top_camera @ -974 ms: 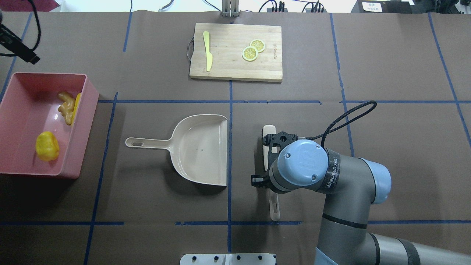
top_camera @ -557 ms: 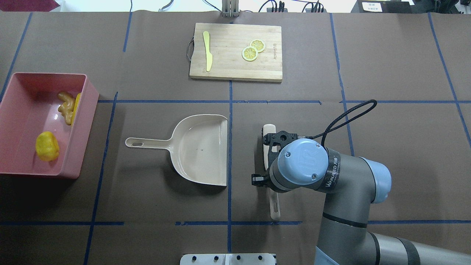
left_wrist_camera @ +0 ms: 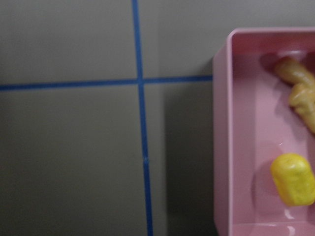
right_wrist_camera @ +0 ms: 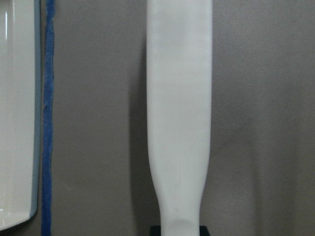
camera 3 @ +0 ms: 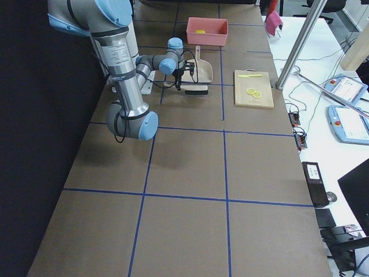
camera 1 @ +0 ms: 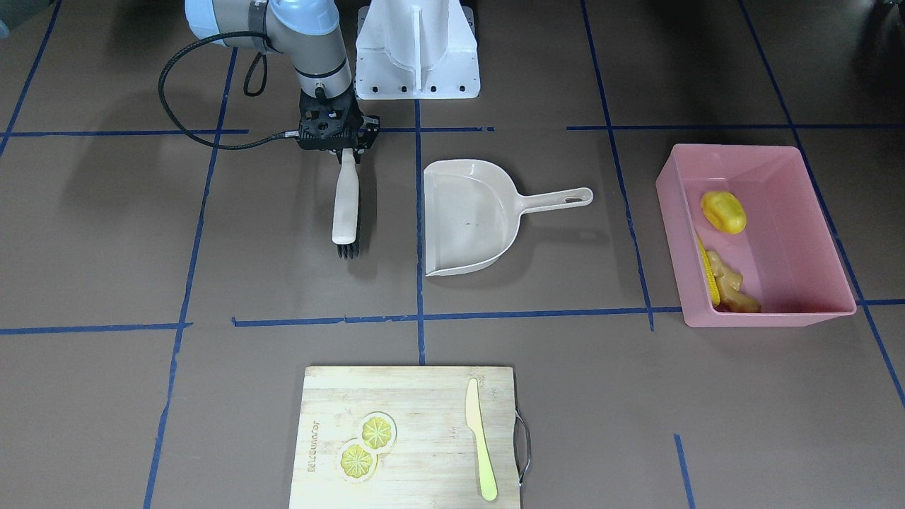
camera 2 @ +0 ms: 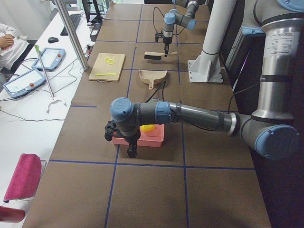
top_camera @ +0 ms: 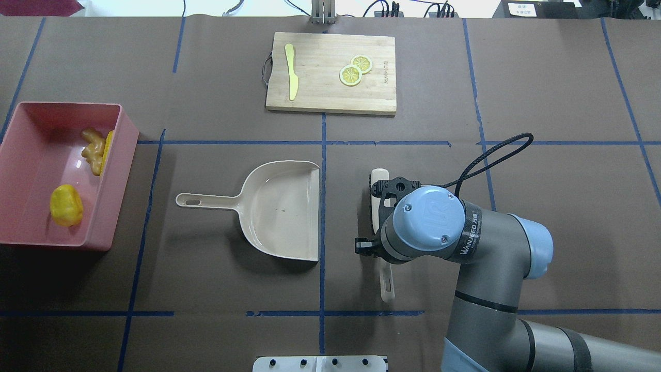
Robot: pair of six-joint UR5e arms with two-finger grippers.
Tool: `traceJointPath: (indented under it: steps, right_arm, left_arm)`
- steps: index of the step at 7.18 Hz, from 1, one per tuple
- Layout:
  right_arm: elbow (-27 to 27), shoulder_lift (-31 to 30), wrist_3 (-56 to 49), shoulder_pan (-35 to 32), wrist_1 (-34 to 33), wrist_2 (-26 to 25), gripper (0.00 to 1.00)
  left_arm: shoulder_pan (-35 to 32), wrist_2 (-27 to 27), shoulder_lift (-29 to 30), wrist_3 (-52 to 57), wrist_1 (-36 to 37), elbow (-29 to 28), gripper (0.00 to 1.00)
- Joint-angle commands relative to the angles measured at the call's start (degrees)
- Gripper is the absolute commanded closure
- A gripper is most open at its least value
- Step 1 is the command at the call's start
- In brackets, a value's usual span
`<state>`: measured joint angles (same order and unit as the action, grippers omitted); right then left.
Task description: Sweep and dump trash into bin
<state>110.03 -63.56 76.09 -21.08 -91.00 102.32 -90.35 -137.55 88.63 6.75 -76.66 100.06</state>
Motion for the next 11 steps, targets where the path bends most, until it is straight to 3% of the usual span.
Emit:
traceJointPath:
  steps: [1,4,7,11]
  right_arm:
    - [1.23,-0.42,-1.54,-3.50,-0.75,2.95,1.00]
    - [5.88,-6.73,-11.53,-12.73,-4.24,11.74,1.00]
    - [11.25,-19.36,-22.44,-18.27,-4.10,12.63,1.00]
    - [10.65,-40.44,-28.87,-25.57,13.00,17.02,1.00]
  left_arm:
    - [-0.53,0.35,-3.97,6.91,-9.42,-0.74,0.00]
    - [-1.32,0.96,-5.66,7.05,-9.47,-0.83,0.00]
    - [-1.58,0.88,-6.45,6.96,-9.47,-0.48,0.00]
    - [-2.02,0.88,-6.89,6.87,-9.56,0.05,0.00]
